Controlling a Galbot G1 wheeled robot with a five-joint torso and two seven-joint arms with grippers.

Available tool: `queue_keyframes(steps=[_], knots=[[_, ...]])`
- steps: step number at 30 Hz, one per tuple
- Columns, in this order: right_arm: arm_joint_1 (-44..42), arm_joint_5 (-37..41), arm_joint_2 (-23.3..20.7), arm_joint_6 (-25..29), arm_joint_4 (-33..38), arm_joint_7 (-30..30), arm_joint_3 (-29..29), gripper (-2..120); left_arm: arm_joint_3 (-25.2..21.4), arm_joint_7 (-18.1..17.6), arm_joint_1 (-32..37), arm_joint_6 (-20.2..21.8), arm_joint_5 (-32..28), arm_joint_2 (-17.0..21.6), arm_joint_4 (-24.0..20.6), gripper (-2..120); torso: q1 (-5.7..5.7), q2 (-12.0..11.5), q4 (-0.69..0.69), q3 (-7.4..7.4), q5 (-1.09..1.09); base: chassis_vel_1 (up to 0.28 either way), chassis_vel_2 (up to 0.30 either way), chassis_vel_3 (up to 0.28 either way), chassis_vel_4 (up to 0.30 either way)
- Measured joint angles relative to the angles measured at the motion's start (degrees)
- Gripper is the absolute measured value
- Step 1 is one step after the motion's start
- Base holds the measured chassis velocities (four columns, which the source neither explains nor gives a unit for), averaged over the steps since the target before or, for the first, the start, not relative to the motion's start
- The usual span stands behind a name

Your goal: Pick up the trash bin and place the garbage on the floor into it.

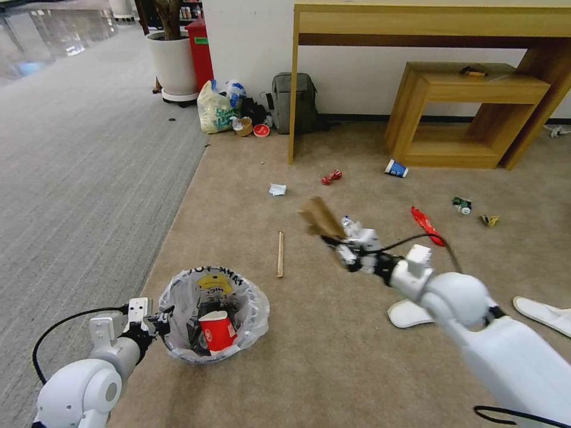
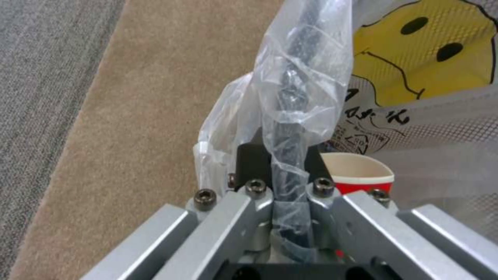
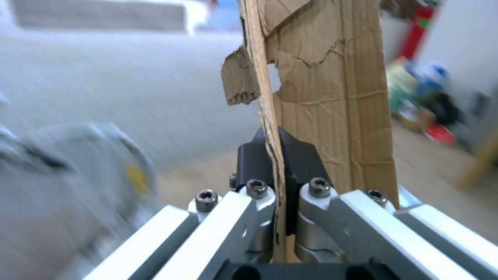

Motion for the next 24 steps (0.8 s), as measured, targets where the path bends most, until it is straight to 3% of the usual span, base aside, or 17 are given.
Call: queue_keyframes(steps=[5,13,24], knots=[[4.8,1.8,2.7,0.5,0.9,2.0,-7.5,0,1.3,-0.5,-0.1,0.0,0.3,0.2,0.1,0,0.00,0.0,-0.01,0.00,-0.01,0.000,0.000,0.000,0.000],[9.5,0.6,10.2,3.0,-4.1,3.5,-19.0,0,3.8,-1.4,-0.1,0.0,0.0,0.5,-0.4,0,0.00,0.0,0.00,0.00,0.00,0.000,0.000,0.000,0.000],[6.2,1.9,10.6,2.8,-4.7,5.7,-24.8,0,6.1,-2.6,-0.7,0.0,-0.7,0.2,0.0,0,0.00,0.0,-0.02,-0.01,0.01,0.000,0.000,0.000,0.000]])
